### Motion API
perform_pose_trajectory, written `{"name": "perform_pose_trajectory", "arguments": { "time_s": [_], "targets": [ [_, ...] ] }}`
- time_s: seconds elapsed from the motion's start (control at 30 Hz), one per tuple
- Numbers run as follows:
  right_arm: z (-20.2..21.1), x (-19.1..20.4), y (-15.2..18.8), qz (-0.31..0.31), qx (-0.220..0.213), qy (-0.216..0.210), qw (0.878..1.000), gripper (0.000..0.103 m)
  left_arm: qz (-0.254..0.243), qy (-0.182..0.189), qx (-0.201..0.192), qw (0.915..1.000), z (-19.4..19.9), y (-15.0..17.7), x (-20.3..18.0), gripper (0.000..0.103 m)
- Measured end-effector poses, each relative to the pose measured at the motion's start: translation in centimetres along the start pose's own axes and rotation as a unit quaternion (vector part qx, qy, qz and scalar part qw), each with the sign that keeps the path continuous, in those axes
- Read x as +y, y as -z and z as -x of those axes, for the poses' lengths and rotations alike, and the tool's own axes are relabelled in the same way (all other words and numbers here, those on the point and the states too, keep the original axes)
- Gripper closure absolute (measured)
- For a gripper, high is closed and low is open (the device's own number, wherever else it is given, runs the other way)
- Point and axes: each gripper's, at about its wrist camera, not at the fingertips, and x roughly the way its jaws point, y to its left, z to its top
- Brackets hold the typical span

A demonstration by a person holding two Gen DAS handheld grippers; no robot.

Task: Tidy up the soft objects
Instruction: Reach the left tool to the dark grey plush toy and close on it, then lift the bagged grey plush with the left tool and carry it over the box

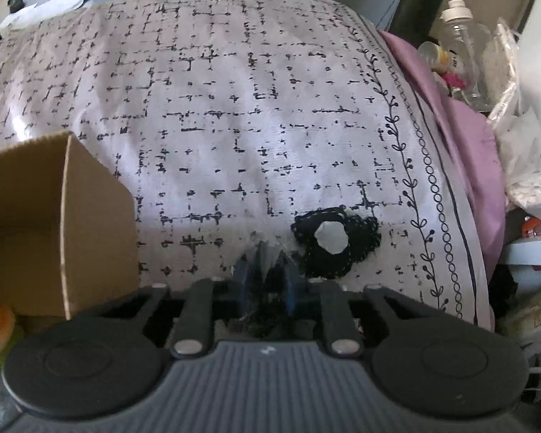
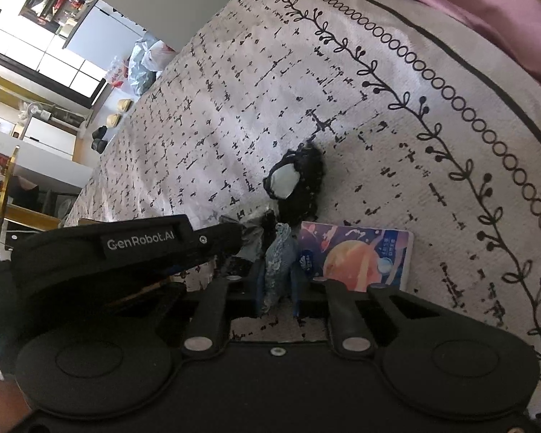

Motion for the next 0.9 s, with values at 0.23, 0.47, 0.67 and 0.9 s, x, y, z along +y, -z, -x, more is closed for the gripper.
{"name": "perform_pose_trajectory", "arguments": {
  "time_s": [0.23, 0.47, 0.67, 0.9],
  "targets": [
    [2.4, 0.2, 0.9, 0.007, -0.014, 0.002, 1.0, 0.089, -0.013, 0.009, -0.023, 0.9996, 2.3, 0.2, -0.4, 0.094],
    [5.2, 0.8, 1.2, 0.014, -0.041, 0.002, 0.999, 0.089, -0.028, 0.02, -0.046, 0.9983, 5.6, 0.9, -0.9, 0.094],
    [7.2, 2.4, 1.7, 0.031, -0.065, 0.005, 0.997, 0.089, -0.042, 0.023, -0.063, 0.9969, 8.2, 1.8, -0.8, 0.094],
    [9.1, 4.7, 2.8, 0.064, -0.091, 0.004, 0.994, 0.089, -0.04, 0.025, -0.087, 0.9951, 11.5, 2.7, 0.3, 0.094]
  ]
}}
